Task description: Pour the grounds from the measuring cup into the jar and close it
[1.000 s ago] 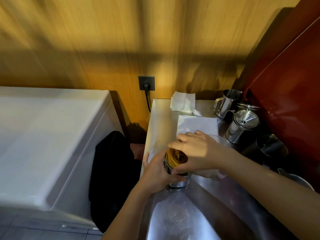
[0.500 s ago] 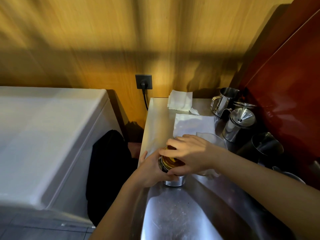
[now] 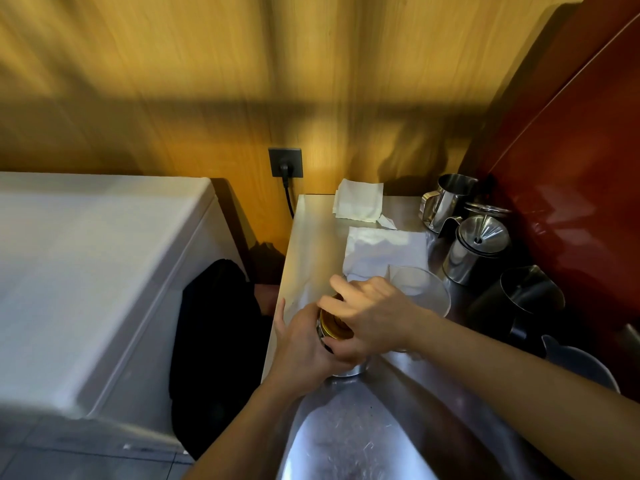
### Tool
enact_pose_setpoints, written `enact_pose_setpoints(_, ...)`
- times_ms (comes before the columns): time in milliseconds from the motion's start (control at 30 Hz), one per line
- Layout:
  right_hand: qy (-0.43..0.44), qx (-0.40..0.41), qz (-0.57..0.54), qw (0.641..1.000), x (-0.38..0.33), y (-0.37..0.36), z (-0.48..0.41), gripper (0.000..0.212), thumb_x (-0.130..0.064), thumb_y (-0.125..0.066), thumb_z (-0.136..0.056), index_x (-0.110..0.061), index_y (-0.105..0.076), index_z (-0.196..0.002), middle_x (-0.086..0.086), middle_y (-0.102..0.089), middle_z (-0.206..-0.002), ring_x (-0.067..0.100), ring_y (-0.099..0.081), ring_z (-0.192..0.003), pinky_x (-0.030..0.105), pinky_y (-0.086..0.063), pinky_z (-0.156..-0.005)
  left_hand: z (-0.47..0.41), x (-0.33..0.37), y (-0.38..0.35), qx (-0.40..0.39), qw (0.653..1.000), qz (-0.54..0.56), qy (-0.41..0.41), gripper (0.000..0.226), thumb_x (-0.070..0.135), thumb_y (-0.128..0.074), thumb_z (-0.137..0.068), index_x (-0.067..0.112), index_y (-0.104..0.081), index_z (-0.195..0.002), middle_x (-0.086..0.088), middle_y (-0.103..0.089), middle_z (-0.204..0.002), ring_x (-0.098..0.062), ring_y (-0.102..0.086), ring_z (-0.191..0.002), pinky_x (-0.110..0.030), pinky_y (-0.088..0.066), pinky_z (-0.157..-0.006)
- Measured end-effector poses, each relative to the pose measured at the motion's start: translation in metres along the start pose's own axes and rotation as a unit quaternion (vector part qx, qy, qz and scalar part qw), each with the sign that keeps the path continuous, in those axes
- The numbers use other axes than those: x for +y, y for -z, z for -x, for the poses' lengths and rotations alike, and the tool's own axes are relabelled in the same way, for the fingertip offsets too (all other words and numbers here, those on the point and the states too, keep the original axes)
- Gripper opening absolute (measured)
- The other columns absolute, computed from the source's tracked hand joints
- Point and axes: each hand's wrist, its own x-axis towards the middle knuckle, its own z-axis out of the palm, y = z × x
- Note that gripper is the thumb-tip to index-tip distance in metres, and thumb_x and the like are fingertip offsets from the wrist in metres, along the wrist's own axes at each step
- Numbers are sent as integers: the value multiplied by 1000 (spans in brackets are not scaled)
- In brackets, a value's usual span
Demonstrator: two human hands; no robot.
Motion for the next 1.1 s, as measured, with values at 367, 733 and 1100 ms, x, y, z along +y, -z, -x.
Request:
enact_pose_setpoints(367, -27, 37, -17, 999, -3, -7, 2, 50, -59, -44, -76, -14, -60, -90, 12, -54, -81, 27, -52, -53, 27, -29, -46, 0, -1, 0, -24, 999, -25, -5, 62, 53, -73, -56, 46, -37, -106, 26, -52, -99, 35, -23, -99, -12, 23, -103)
enact_pose_setpoints(733, -16, 28, -15, 999, 1, -9, 13, 55, -65, -47, -74, -13, -55, -91, 12, -57, -81, 25, -52, -48, 24, -29, -43, 0, 12, 3, -25, 998, -32, -55, 75, 63, -64, -55, 26, -48, -117, 15, -56, -102, 13, -39, -108, -13, 21, -108)
enact_pose_setpoints(1100, -41, -26, -40, 998, 4, 1, 9, 63, -72, -47, -71, -22, -51, -110, 6, -57, -93, 24, -53, -81, 36, -38, -69, -4, 15, 8, -82, 995, 44, 26, 73, 52, -78, -53, 37, -42, -115, 16, -51, -107, 0, -41, -102, -53, -28, -109)
